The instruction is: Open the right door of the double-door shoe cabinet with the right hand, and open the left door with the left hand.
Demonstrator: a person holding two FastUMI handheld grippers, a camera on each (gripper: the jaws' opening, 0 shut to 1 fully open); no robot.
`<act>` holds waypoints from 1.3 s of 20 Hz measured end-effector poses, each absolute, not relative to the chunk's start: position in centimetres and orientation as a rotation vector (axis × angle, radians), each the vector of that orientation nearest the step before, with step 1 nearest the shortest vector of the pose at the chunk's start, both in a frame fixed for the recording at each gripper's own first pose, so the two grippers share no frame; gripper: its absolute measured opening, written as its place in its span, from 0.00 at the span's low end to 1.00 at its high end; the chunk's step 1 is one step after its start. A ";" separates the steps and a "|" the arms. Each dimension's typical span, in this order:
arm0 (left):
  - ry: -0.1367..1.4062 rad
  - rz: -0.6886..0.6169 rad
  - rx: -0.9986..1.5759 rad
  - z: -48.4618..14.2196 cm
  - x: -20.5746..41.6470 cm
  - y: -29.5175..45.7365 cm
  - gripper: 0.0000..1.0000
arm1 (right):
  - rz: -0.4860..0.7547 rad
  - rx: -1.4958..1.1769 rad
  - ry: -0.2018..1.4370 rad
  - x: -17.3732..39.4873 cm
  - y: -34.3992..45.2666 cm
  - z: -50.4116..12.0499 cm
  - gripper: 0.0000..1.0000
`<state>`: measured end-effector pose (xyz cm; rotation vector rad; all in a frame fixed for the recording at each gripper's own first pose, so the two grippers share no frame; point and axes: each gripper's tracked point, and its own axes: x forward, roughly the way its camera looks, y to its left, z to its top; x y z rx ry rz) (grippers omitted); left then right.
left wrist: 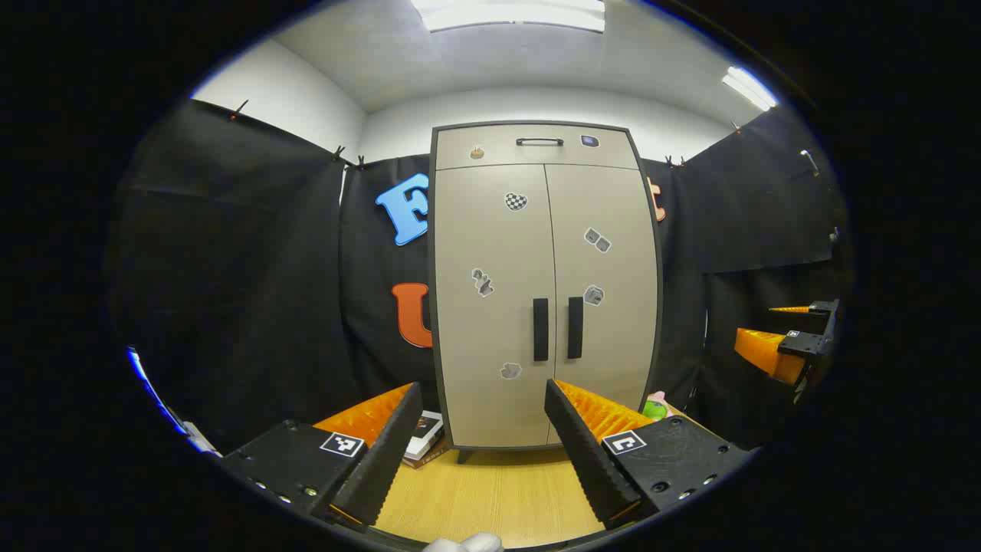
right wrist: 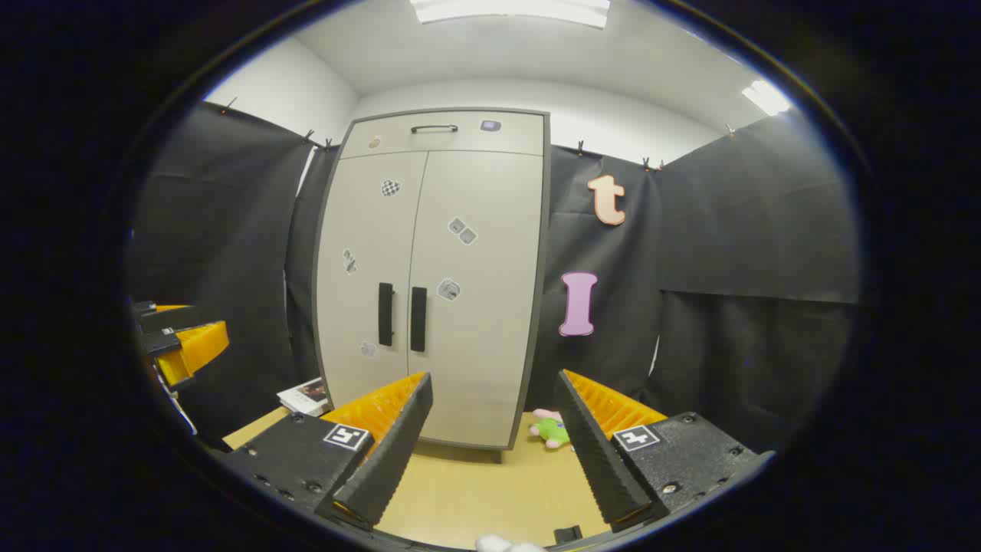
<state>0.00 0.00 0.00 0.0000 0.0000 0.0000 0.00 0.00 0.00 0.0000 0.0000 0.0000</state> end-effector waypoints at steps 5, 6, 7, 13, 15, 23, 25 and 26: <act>-0.005 0.002 0.012 0.1 -0.1 -0.1 0.97 | -0.005 0.003 0.001 0.1 -0.1 0.1 1.00; -0.005 0.000 0.011 0.2 0.0 0.0 0.97 | -0.006 0.002 0.002 0.1 -0.1 0.0 1.00; -0.006 -0.001 0.009 0.1 0.0 0.0 0.97 | -0.005 0.001 0.001 0.0 -0.1 0.1 1.00; -0.003 -0.009 0.000 0.0 0.1 0.0 0.97 | -0.018 -0.007 -0.001 0.2 -0.2 0.3 1.00; -0.002 -0.011 0.001 -0.1 0.2 0.1 0.97 | -0.028 -0.007 -0.009 0.2 -0.4 0.5 1.00; 0.004 0.009 0.005 -0.5 0.6 0.5 0.97 | -0.046 -0.015 -0.003 2.5 0.2 0.2 1.00; 0.006 0.017 0.002 -0.7 0.8 0.8 0.97 | -0.044 -0.009 -0.003 4.0 0.9 0.0 1.00; 0.009 0.026 0.000 -0.8 0.8 1.2 0.97 | -0.037 -0.007 0.001 5.0 1.5 -0.1 1.00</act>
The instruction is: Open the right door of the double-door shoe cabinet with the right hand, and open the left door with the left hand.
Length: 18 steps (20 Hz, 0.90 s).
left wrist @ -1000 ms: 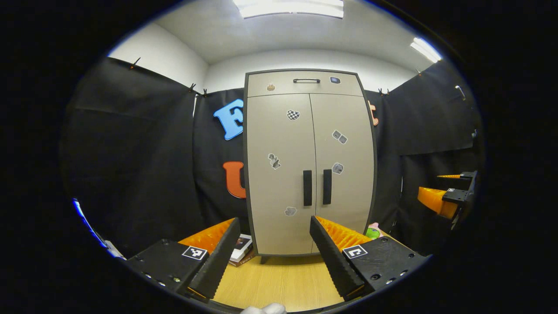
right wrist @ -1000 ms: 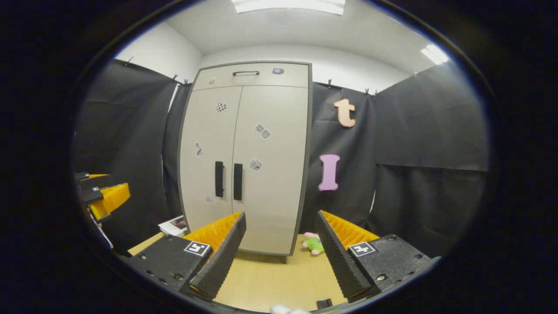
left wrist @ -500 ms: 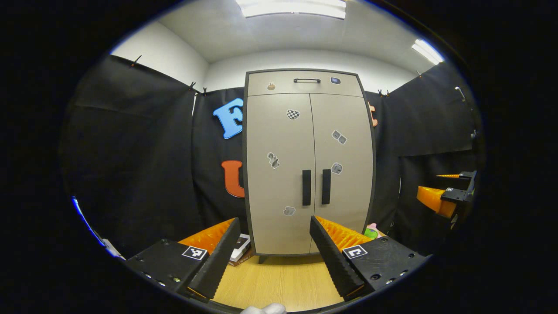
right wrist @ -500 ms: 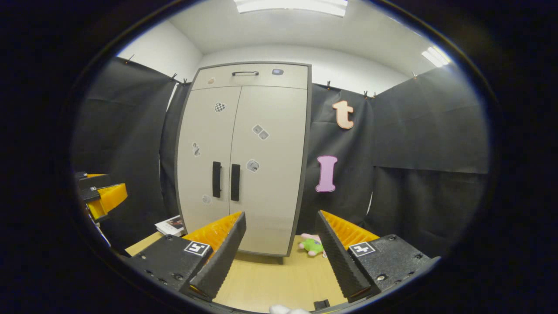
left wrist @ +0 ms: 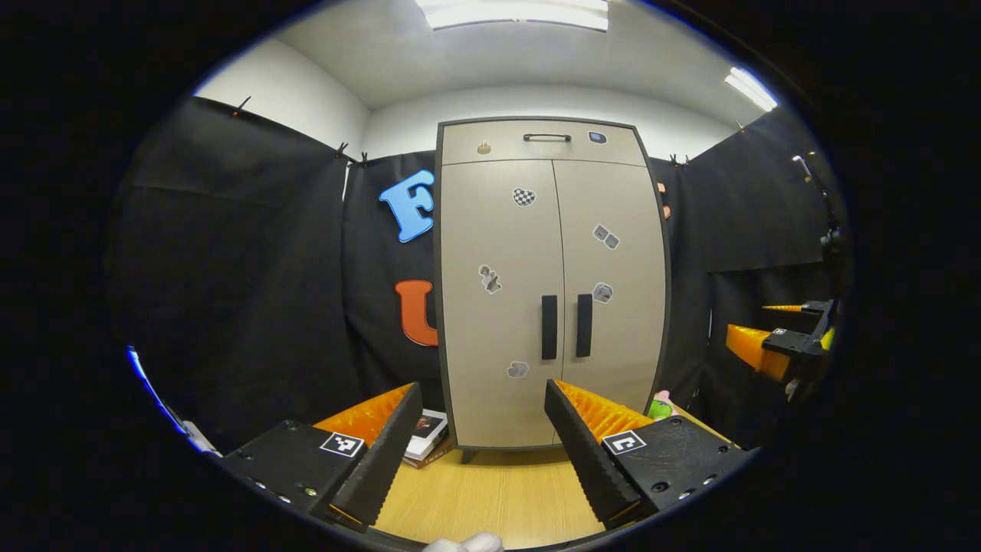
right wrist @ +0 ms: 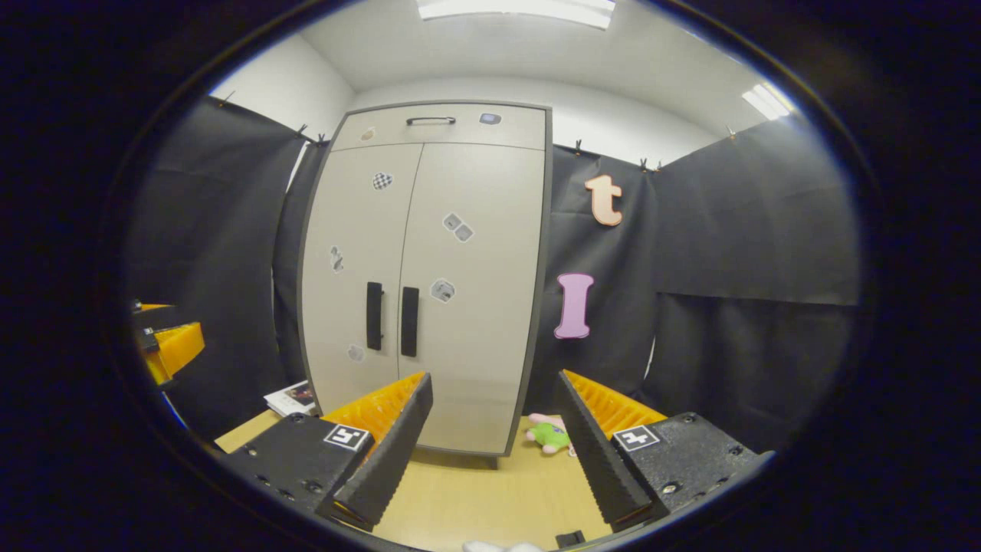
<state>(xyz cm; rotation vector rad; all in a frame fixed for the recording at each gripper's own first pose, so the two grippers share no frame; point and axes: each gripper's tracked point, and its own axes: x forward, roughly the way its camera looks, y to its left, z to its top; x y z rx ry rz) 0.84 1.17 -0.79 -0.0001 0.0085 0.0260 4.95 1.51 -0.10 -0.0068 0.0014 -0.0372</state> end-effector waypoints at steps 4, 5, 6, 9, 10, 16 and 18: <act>0.021 0.070 0.001 -1.6 0.6 2.7 0.97 | -0.010 0.003 0.001 9.4 4.4 -0.3 1.00; 0.024 0.080 -0.002 -1.7 0.6 2.9 0.97 | -0.002 0.006 -0.005 10.7 5.3 -0.2 1.00; 0.028 0.093 -0.003 -1.9 0.5 3.2 0.97 | 0.007 0.008 -0.011 12.1 6.3 0.1 1.00; 0.044 0.123 -0.010 -2.6 0.3 3.7 0.97 | 0.024 0.018 -0.021 16.3 9.0 0.7 1.00; 0.045 0.132 -0.010 -2.7 0.1 3.9 0.97 | 0.025 0.021 -0.020 18.0 9.8 0.8 1.00; 0.058 0.208 -0.019 -2.9 -0.3 5.3 0.97 | 0.000 -0.009 -0.025 26.8 13.1 1.0 0.99; 0.062 0.236 -0.018 -2.9 -0.4 5.8 0.97 | 0.002 0.012 0.013 29.2 13.9 0.3 0.94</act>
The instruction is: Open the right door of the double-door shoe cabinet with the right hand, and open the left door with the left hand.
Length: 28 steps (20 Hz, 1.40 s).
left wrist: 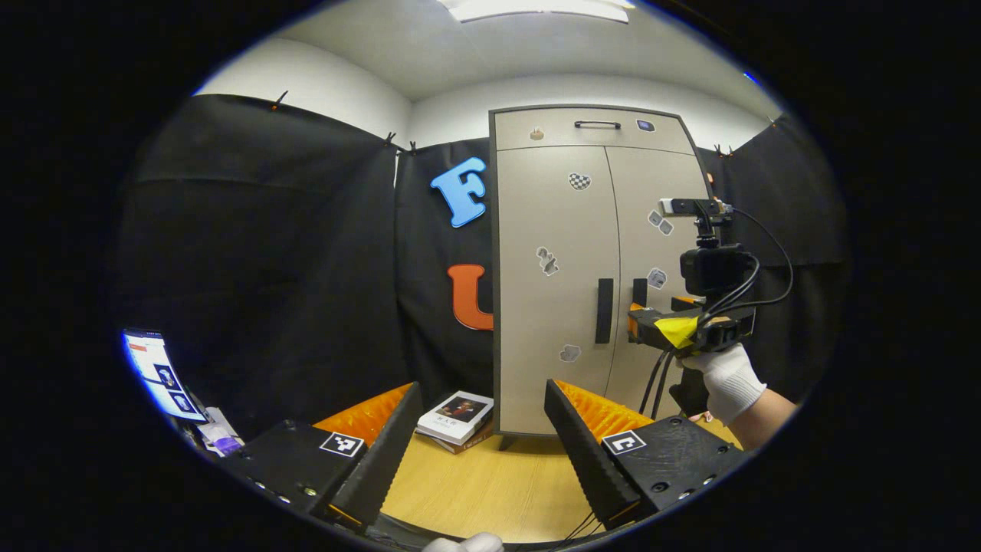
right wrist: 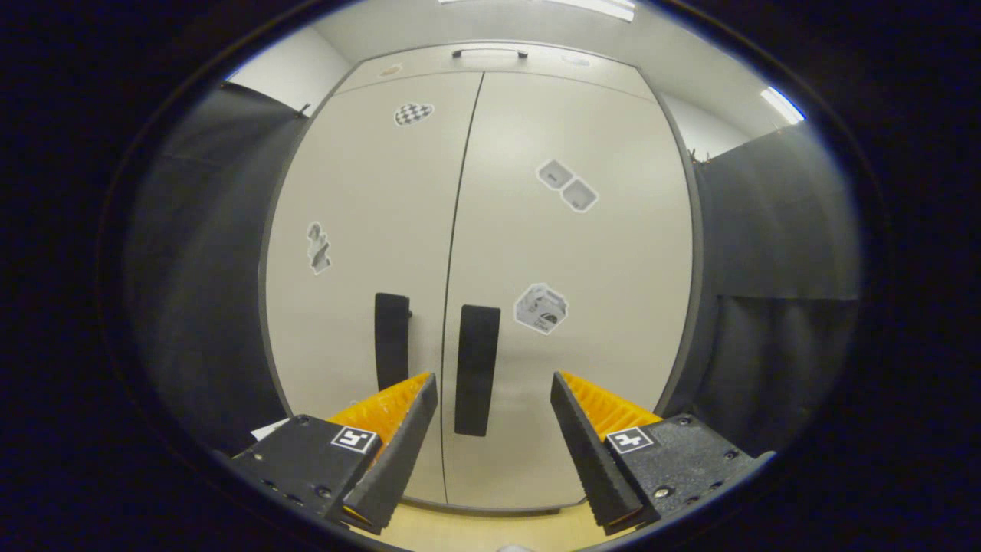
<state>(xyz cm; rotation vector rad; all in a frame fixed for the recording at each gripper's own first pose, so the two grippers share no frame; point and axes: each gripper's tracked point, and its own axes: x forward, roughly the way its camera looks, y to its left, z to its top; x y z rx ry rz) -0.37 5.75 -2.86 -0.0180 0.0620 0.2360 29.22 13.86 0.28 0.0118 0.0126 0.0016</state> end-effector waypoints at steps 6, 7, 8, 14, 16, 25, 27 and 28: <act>0.074 0.288 -0.011 -2.9 -0.9 7.0 0.97 | -0.005 0.019 0.070 33.5 14.4 -1.3 0.86; 0.077 0.293 -0.013 -3.0 -0.9 7.0 0.97 | 0.001 0.024 0.074 33.9 14.6 -1.3 0.83; 0.079 0.295 -0.016 -3.1 -0.8 7.0 0.97 | -0.011 0.022 0.072 34.2 14.5 -1.3 0.82; 0.085 0.286 -0.025 -3.2 -0.7 7.0 0.97 | -0.026 0.049 0.070 34.2 14.6 -1.3 0.53; 0.083 0.280 -0.028 -3.3 -0.7 7.0 0.97 | -0.019 0.038 0.087 34.1 14.7 -1.5 0.37; 0.079 0.235 -0.046 -3.8 -1.8 6.7 0.97 | 0.037 0.050 0.095 30.0 13.8 -1.9 0.27; 0.077 0.225 -0.048 -3.9 -2.4 6.6 0.97 | 0.049 0.052 0.093 28.3 13.2 -2.1 0.24; 0.076 0.216 -0.050 -4.0 -2.4 6.6 0.97 | 0.055 0.051 0.093 27.6 12.9 -2.2 0.24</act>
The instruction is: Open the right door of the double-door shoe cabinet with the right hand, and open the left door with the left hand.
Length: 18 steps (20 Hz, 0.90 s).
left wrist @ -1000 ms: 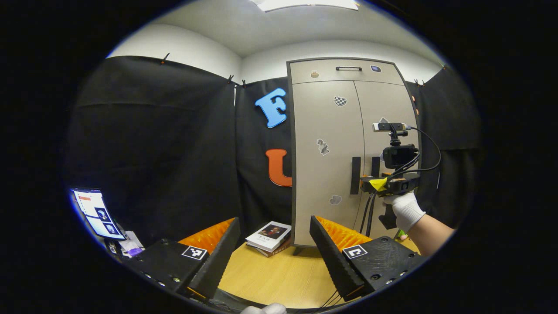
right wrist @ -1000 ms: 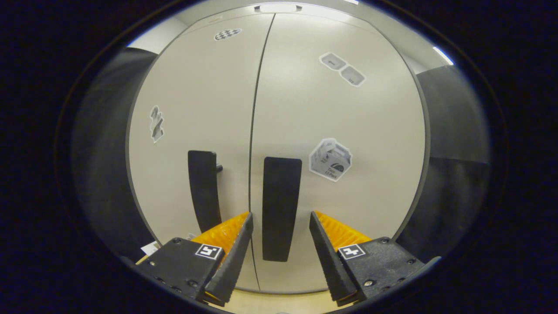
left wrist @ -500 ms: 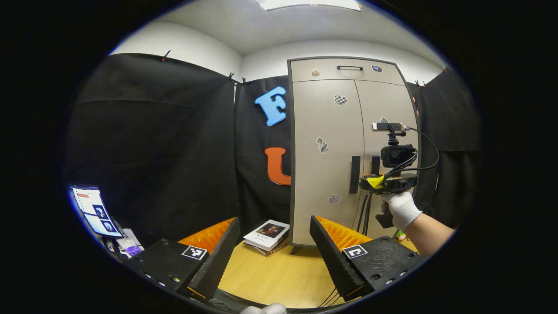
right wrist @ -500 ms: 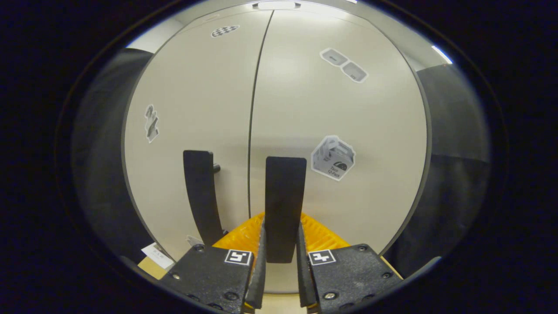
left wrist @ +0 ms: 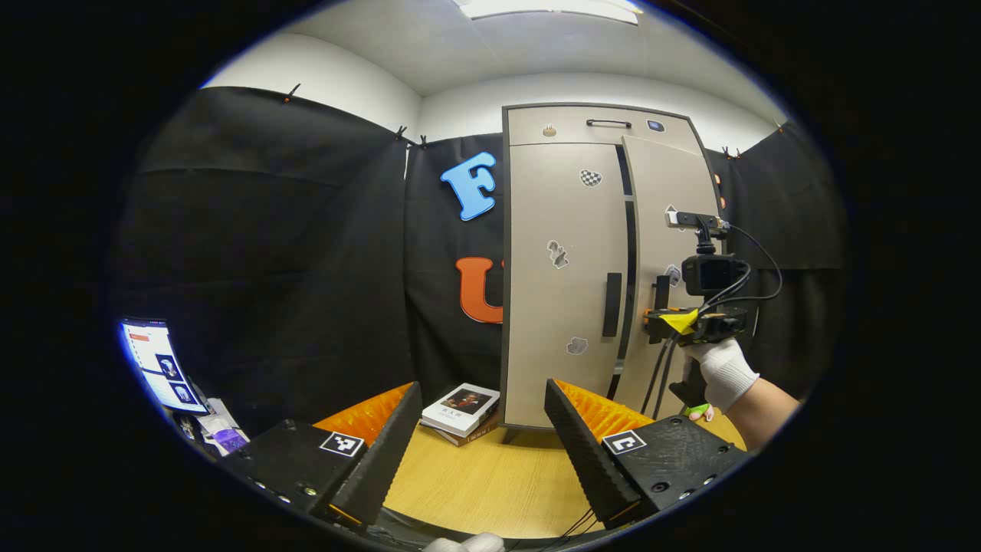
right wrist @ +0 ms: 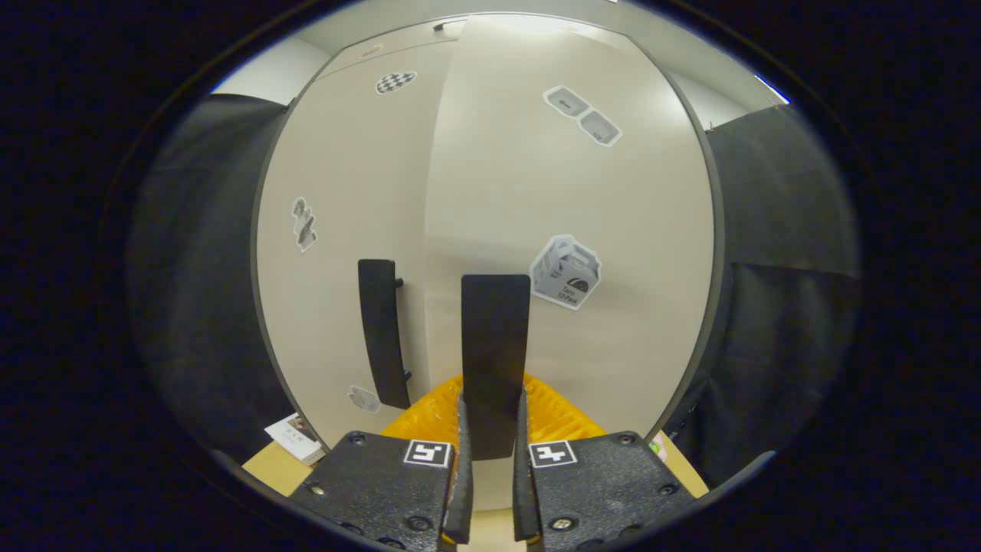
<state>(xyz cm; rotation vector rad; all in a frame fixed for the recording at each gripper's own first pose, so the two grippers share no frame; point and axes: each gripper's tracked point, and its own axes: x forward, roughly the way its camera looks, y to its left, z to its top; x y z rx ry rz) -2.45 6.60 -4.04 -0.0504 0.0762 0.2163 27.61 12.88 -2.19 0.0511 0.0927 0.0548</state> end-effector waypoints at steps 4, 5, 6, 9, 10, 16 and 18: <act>0.076 0.187 -0.051 -4.4 -3.2 6.5 0.97 | 0.062 0.052 0.094 24.6 11.5 -2.6 0.22; 0.076 0.180 -0.050 -4.4 -3.4 6.5 0.97 | 0.063 0.053 0.094 23.9 11.1 -2.5 0.21; 0.071 0.173 -0.047 -4.3 -3.7 6.4 0.97 | 0.061 0.055 0.094 23.3 10.7 -2.7 0.20; 0.061 0.152 -0.036 -4.1 -4.1 6.0 0.97 | 0.047 0.062 0.092 21.5 9.3 -2.9 0.18; 0.059 0.145 -0.034 -4.0 -4.2 5.8 0.97 | 0.043 0.066 0.090 20.8 8.7 -3.0 0.18; 0.050 0.100 -0.021 -3.8 -4.7 4.1 0.97 | 0.031 0.062 0.092 17.8 4.9 -3.1 0.14; 0.046 0.086 -0.022 -3.7 -4.6 3.5 0.97 | 0.028 0.064 0.092 17.0 3.7 -3.3 0.13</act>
